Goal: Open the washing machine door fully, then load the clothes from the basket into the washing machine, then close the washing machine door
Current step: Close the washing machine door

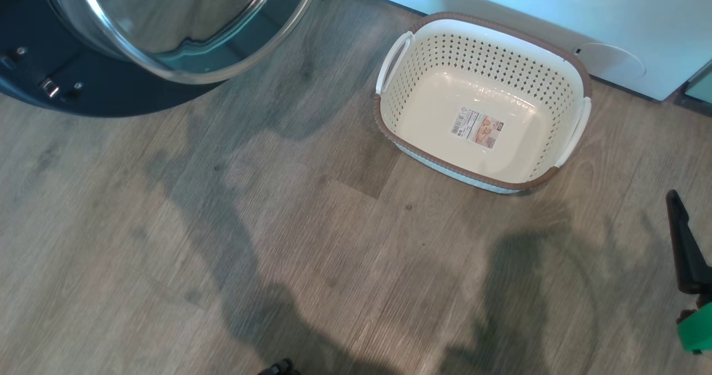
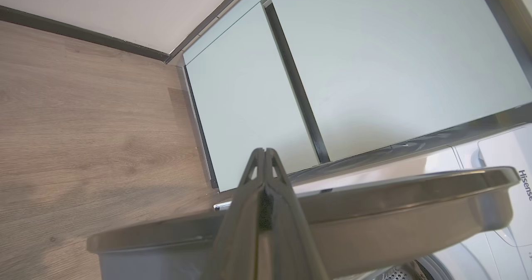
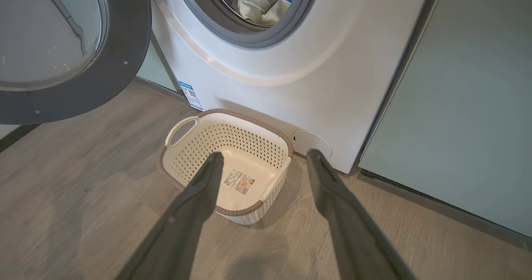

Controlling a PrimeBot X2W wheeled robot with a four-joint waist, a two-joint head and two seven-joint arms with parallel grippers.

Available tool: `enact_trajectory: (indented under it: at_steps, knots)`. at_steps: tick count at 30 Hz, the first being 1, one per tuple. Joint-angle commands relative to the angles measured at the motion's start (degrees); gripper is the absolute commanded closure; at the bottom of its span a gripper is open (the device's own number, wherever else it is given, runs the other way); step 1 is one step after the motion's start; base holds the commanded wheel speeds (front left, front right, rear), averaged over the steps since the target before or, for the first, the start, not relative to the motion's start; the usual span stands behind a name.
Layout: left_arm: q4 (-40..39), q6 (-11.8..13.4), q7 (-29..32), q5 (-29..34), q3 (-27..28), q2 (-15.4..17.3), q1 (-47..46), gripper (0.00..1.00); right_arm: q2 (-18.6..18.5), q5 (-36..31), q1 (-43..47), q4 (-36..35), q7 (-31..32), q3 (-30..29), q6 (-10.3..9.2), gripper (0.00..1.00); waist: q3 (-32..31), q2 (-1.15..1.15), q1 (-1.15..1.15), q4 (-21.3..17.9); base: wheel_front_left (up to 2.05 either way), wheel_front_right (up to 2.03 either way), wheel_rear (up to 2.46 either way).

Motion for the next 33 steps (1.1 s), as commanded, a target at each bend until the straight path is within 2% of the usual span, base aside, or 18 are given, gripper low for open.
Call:
enact_trajectory:
  at_steps: [1, 17, 33]
  knots:
    - [-2.49, -0.66, 0.96, 0.40, 0.06, 3.47, -1.23, 1.00, -0.81, 0.17, -1.08, -1.74, 0.30, 1.16, -0.16, 0.00, -0.05, 0.00, 0.00, 0.01, 0.00, 0.00, 0.00]
    - [-6.41, -1.19, 7.50, -0.75, -1.66, 4.08, -0.87, 1.00, -0.30, 0.18, -1.41, -0.38, 0.51, 1.28, -0.16, 0.00, -0.34, 0.00, 0.00, 0.41, 0.00, 0.00, 0.00]
    - [-12.30, -2.03, 16.81, -5.00, -2.69, 3.62, -1.04, 1.00, 0.87, 0.21, -2.14, 1.55, 0.33, 1.56, -0.16, 0.00, -0.85, 0.00, 0.00, 0.28, 0.00, 0.00, 0.00]
